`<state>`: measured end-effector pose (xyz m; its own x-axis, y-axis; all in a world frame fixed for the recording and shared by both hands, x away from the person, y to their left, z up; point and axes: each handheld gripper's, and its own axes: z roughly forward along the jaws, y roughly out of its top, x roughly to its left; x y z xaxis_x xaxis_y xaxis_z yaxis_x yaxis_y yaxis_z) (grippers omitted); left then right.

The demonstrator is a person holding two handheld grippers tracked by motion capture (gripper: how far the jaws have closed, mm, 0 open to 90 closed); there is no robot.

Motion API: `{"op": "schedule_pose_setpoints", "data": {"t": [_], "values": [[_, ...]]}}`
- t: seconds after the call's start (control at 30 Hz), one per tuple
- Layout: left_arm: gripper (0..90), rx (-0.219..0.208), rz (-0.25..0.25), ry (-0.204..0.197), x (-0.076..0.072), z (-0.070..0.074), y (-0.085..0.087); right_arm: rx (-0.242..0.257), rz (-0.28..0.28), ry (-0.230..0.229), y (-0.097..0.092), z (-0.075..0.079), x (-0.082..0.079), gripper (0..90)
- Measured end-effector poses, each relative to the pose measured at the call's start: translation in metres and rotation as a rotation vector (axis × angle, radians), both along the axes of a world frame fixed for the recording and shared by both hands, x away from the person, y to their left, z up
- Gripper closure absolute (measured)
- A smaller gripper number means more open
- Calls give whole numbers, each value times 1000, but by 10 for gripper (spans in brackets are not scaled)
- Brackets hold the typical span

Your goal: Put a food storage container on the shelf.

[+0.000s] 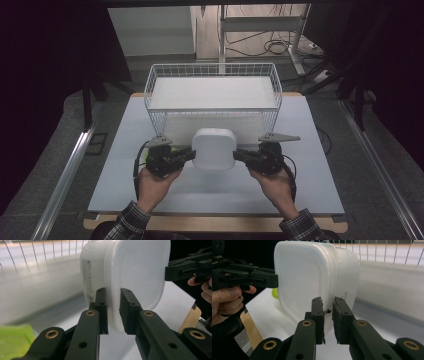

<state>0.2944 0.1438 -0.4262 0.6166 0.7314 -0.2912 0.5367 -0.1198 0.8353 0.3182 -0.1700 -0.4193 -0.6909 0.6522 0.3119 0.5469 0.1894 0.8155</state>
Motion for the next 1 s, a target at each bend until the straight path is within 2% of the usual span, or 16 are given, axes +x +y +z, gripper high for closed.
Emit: {"op": "schedule_pose_setpoints", "data": {"t": [0.27,0.7,1.0], "values": [[781,-5,5,-43,16,31,3,6,2,-37,2,32,16,796],[783,-19,22,-83,41,79,13,25,9,-70,12,81,48,794],[784,-23,37,-77,57,91,14,19,-4,-71,16,97,66,792]]}}
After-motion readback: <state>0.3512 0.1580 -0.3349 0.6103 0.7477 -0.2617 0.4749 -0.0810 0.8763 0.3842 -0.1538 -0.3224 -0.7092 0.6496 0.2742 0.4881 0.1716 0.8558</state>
